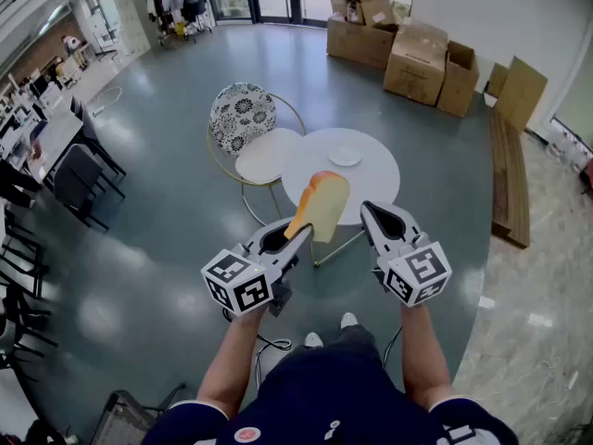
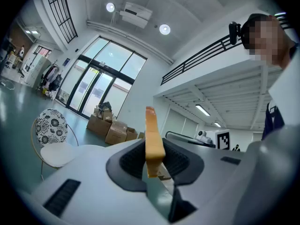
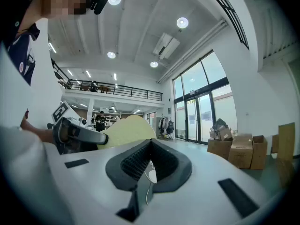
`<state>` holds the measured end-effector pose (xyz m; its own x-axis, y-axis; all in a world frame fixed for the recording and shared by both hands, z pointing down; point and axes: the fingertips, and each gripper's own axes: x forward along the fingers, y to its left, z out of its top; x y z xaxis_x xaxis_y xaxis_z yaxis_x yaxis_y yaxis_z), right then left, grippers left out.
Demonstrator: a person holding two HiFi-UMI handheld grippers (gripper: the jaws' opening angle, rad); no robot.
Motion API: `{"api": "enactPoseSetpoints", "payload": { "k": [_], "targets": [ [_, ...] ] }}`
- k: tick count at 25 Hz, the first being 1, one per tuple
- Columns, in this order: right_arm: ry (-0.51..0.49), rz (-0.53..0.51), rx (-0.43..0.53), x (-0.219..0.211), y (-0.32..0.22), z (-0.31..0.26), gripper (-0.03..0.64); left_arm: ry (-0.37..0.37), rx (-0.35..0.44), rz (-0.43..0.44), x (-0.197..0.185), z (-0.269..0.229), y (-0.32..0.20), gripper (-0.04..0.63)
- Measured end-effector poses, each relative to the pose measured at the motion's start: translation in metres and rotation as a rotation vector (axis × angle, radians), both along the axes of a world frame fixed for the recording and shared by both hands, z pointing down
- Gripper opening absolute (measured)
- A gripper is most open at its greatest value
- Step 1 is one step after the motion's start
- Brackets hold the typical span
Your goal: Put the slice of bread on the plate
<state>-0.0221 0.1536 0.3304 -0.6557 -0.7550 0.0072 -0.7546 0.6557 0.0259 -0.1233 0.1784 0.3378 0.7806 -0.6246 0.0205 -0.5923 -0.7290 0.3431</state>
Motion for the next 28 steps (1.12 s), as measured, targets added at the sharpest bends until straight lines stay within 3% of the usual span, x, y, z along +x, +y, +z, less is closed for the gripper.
{"api": "enactPoseSetpoints", "payload": {
  "k": [28],
  "targets": [
    [0.007, 0.017, 0.0, -0.013, -0.007, 0.0, 0.005, 0.007, 0.002, 0.015, -0.013, 0.004, -0.01, 0.095]
  ]
}}
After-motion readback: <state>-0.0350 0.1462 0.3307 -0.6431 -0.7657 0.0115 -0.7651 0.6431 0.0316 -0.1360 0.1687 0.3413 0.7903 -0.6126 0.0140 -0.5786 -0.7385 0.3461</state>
